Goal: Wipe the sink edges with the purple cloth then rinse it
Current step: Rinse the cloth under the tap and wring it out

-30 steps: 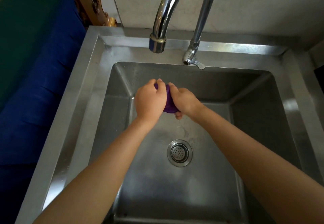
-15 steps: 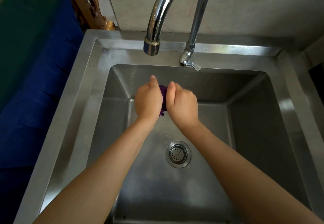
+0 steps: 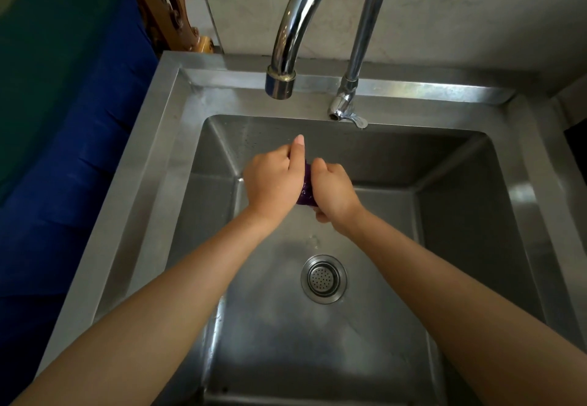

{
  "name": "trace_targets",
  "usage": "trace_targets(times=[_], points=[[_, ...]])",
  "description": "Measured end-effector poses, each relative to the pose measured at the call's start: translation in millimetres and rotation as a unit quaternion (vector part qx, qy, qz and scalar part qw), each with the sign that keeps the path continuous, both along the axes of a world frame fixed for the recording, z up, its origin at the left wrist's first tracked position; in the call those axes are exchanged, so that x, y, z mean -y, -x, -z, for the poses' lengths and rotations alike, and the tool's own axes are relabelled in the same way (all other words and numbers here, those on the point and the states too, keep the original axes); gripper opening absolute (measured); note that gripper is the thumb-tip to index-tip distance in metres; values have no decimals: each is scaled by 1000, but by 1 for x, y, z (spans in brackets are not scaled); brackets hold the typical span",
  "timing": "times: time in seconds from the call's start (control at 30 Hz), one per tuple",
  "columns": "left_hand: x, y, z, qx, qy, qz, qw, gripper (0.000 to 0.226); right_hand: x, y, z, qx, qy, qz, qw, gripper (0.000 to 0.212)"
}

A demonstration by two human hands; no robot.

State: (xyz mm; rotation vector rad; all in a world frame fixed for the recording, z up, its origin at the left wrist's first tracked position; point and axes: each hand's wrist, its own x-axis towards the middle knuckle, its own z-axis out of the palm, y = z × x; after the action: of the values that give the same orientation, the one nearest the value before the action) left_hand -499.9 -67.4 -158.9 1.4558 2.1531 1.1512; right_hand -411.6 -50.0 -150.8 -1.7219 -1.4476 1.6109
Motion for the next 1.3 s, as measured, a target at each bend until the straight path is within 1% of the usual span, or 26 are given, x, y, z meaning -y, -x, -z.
trace_targets(times=[0.2,0.3,0.4,0.5,0.57,0.73,0.97,1.03,1.13,1.17,1.2,1.23,1.3], points=[[-2,1,-5,-39,-71,48,996,47,3,-1,-4,-99,76,36,992,31],[-4,4,-5,-48,-96,68,992,49,4,0,-1,-135,88,53,986,29],[-5,5,-5,-63,-103,85,989,48,8,1,4,-192,113,69,972,29],[-8,3,-5,-100,-124,83,984,52,8,0,7,-235,117,85,961,31],[-10,2,-3,-124,-136,78,980,52,6,1,9,-244,116,95,958,32],[-8,4,5,-143,-139,71,977,51,7,2,18,-216,109,108,964,31],[-1,2,11,-98,-117,56,987,50,10,-3,26,-210,108,77,969,31],[1,5,10,-60,-109,43,991,49,8,-7,23,-205,120,47,970,39],[10,9,15,-8,-103,27,994,59,6,-16,16,-192,173,-13,966,58],[15,7,16,0,-95,26,995,59,6,-17,14,-171,172,-22,970,62],[20,4,18,14,-84,23,996,57,6,-16,14,-133,151,-22,979,64],[23,0,19,44,-61,14,997,55,7,-14,14,-86,114,-14,990,64],[26,-7,20,140,5,-26,990,50,9,-9,18,7,15,10,1000,60]])
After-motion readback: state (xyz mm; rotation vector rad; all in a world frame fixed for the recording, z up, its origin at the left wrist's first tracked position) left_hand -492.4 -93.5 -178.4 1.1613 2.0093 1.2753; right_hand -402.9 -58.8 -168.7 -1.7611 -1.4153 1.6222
